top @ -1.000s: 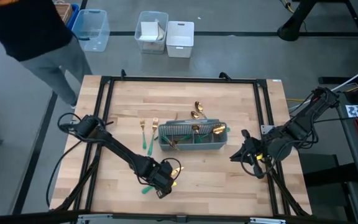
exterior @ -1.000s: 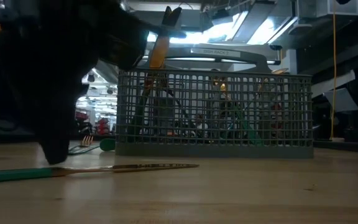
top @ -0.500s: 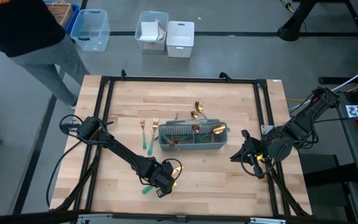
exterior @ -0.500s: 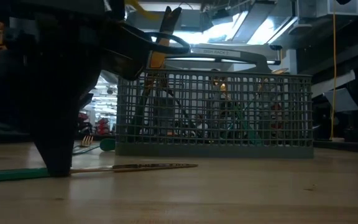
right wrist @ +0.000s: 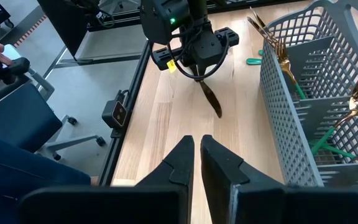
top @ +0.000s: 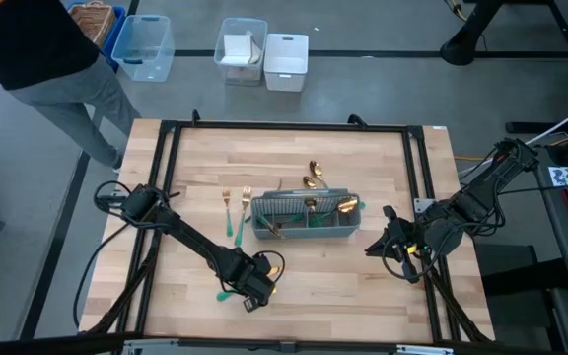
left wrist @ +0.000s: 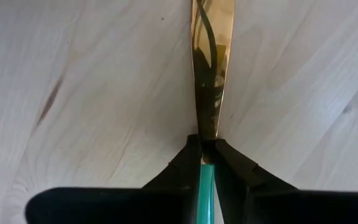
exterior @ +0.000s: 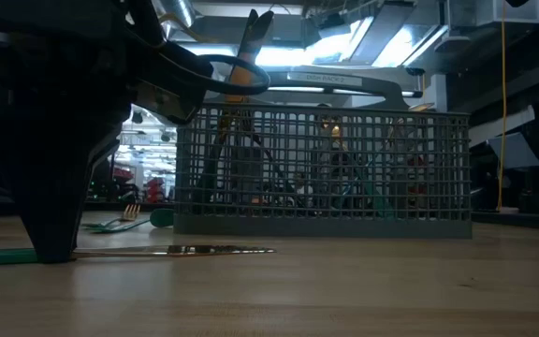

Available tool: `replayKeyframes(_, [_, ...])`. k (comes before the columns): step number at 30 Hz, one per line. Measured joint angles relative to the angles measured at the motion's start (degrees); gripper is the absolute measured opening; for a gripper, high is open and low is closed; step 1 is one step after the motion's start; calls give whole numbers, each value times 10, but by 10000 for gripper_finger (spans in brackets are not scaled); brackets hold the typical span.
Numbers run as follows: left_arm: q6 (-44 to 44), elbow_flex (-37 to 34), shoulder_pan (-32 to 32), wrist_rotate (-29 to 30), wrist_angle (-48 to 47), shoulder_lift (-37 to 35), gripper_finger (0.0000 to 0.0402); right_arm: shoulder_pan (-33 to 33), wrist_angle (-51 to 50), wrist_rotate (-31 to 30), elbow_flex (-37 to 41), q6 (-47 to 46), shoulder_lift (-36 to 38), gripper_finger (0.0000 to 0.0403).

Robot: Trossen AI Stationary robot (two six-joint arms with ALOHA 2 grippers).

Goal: Sort silverware
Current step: Put the green knife into the gray utensil holder

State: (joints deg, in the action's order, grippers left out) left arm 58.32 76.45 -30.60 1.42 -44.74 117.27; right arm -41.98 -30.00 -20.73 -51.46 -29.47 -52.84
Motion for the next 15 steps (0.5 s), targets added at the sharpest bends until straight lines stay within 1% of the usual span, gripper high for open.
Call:
replayKeyframes(8, [19, -4, 0, 2, 40, -14, 23, 0, 0, 0, 0, 0, 0, 33])
replayKeyframes(15, [21, -6, -2, 24, 86, -29, 32, 0, 0, 0, 0, 0, 0, 33])
